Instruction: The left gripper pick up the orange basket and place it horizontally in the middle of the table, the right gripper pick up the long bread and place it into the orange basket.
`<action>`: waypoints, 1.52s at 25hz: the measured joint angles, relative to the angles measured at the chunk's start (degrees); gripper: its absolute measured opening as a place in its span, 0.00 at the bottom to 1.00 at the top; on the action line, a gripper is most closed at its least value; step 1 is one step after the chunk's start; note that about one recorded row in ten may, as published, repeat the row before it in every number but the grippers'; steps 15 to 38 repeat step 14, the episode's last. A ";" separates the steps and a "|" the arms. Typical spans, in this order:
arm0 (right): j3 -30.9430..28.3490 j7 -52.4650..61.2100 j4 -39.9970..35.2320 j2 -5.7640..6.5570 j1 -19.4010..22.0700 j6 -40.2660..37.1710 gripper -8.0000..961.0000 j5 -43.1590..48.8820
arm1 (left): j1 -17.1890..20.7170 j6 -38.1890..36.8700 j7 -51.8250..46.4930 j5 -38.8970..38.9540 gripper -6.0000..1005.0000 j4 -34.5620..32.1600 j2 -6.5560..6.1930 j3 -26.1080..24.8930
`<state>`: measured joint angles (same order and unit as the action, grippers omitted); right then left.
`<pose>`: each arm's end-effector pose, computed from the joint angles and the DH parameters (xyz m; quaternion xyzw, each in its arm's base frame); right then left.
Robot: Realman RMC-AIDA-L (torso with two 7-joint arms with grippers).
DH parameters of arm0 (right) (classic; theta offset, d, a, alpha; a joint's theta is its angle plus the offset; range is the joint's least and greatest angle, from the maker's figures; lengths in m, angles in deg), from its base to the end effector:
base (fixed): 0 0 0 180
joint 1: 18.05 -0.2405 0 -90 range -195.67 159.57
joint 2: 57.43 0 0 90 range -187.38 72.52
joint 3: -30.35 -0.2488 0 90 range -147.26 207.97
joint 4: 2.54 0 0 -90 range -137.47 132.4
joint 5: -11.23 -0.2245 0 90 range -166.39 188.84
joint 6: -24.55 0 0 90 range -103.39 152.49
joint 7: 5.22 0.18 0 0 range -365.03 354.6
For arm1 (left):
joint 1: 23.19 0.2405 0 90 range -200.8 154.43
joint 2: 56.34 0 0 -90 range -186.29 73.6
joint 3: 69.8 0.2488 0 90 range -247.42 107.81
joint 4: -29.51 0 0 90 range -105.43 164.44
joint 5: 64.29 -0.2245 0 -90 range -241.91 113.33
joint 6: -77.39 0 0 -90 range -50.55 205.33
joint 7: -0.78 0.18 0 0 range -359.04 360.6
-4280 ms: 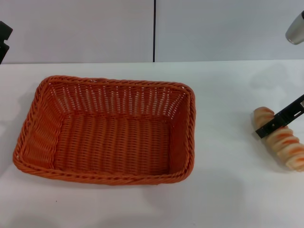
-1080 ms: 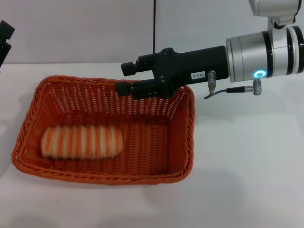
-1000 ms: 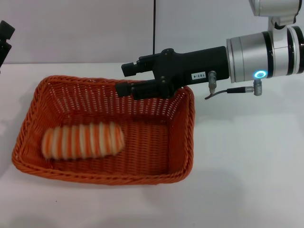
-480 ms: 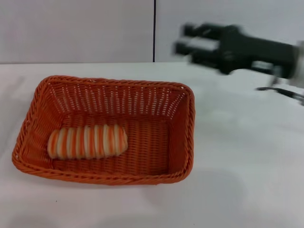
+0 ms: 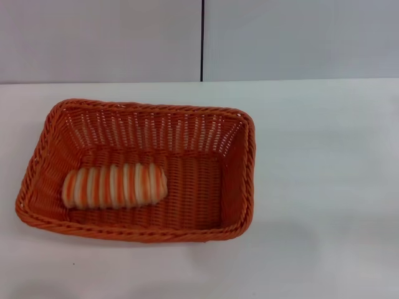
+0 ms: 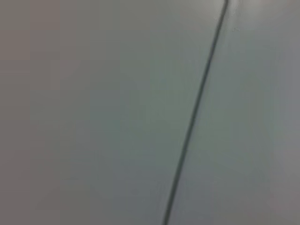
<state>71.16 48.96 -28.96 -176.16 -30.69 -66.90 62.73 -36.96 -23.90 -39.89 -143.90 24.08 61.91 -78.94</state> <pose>0.3143 0.3125 0.1010 -0.6611 0.1843 0.5258 0.5025 -0.3678 0.2585 0.1024 -0.5181 -0.2132 -0.5170 0.6471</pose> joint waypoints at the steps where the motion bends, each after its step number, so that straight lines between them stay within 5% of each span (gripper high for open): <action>1: -3.58 -1.29 2.13 0.05 0.46 -2.00 0.62 -1.46 | 0.12 -0.01 1.14 -0.01 0.60 0.49 0.05 -0.74; 4: -13.16 -6.25 5.83 -0.05 1.72 -6.30 0.62 -2.66 | 0.48 -0.06 7.58 0.00 0.60 3.80 0.14 -3.83; 9: -16.50 -8.39 8.87 -0.06 1.18 -6.95 0.62 -2.75 | 0.54 -0.32 13.93 -0.13 0.60 6.74 0.24 -5.46; 38: -17.35 -10.50 10.82 -0.28 0.08 -7.14 0.62 -2.93 | 0.61 -1.18 16.32 -0.47 0.60 8.36 0.31 -5.18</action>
